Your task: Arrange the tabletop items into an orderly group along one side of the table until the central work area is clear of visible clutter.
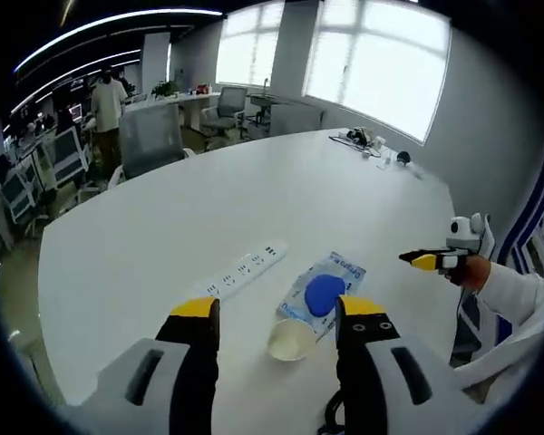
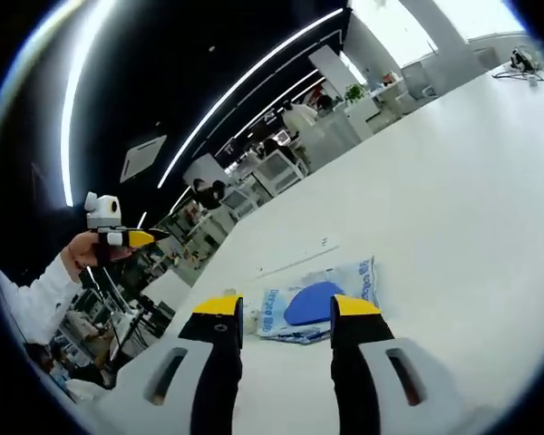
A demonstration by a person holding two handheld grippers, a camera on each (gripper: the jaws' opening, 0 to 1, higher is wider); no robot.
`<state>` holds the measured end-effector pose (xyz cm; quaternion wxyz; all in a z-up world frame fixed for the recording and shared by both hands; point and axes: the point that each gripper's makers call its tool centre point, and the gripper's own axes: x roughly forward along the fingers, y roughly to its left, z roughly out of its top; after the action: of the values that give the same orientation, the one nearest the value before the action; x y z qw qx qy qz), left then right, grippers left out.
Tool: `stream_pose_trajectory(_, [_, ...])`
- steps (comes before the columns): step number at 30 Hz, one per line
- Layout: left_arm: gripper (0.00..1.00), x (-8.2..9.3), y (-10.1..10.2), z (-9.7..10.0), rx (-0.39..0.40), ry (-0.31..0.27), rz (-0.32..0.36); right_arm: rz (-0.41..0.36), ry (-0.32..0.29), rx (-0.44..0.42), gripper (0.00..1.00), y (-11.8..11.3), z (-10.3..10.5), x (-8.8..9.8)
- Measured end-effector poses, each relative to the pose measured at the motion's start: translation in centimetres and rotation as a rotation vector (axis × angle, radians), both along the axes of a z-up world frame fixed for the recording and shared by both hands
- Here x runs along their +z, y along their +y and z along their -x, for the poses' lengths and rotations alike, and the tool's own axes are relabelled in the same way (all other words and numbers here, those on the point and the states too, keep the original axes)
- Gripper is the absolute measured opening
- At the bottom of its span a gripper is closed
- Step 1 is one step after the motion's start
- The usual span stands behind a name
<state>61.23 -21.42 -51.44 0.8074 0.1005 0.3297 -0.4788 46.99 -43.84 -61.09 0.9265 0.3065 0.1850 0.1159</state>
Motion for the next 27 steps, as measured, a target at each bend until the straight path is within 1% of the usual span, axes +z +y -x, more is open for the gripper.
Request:
stream_pose_trajectory(1, [0.51,0.1,0.2,0.1,0.002,-0.002,0.001,-0.001,-0.008,0.006,0.37,0.3,0.0,0.4])
stream_pose_trajectory(4, [0.52,1.1,2.1,0.9,0.022,-0.011,0.014,0.002,-0.025,0.043,0.37,1.5,0.0,1.7])
stream_pose_trajectory(5, [0.52,1.2,2.6,0.7,0.03,-0.011,0.018,0.006,-0.03,0.054,0.37,1.9,0.0,2.0])
stream_pose_trajectory(6, [0.52,1.5,3.3,0.9,0.039,-0.013,0.024,0.01,-0.037,0.068,0.37,2.3,-0.1,2.5])
stream_pose_trajectory(11, [0.52,1.8,5.9,1.9,0.075,-0.014,0.033,0.015,-0.061,0.109,0.37,4.1,0.0,4.1])
stream_pose_trajectory(12, [0.52,1.9,6.5,2.4,0.086,-0.017,0.039,0.019,-0.065,0.126,0.37,4.7,0.0,4.4])
stream_pose_trajectory(13, [0.52,2.0,6.9,3.1,0.091,-0.016,0.042,0.02,-0.065,0.132,0.36,5.0,0.0,4.5])
stream_pose_trajectory(17, [0.51,2.4,9.0,3.9,0.127,-0.019,0.058,0.032,-0.074,0.19,0.36,7.1,0.1,5.3])
stream_pose_trajectory(19, [0.51,2.7,9.9,4.8,0.15,-0.023,0.074,0.033,-0.079,0.215,0.36,8.2,0.1,5.7])
stream_pose_trajectory(22, [0.51,2.7,11.3,5.6,0.173,-0.021,0.087,0.038,-0.084,0.262,0.36,10.1,0.3,6.0])
stream_pose_trajectory(23, [0.51,2.7,11.8,5.4,0.182,-0.018,0.094,0.038,-0.084,0.267,0.36,10.3,0.4,6.1])
stream_pose_trajectory(27, [0.5,2.2,14.0,6.4,0.233,-0.017,0.106,0.056,-0.074,0.33,0.36,12.9,0.9,5.9])
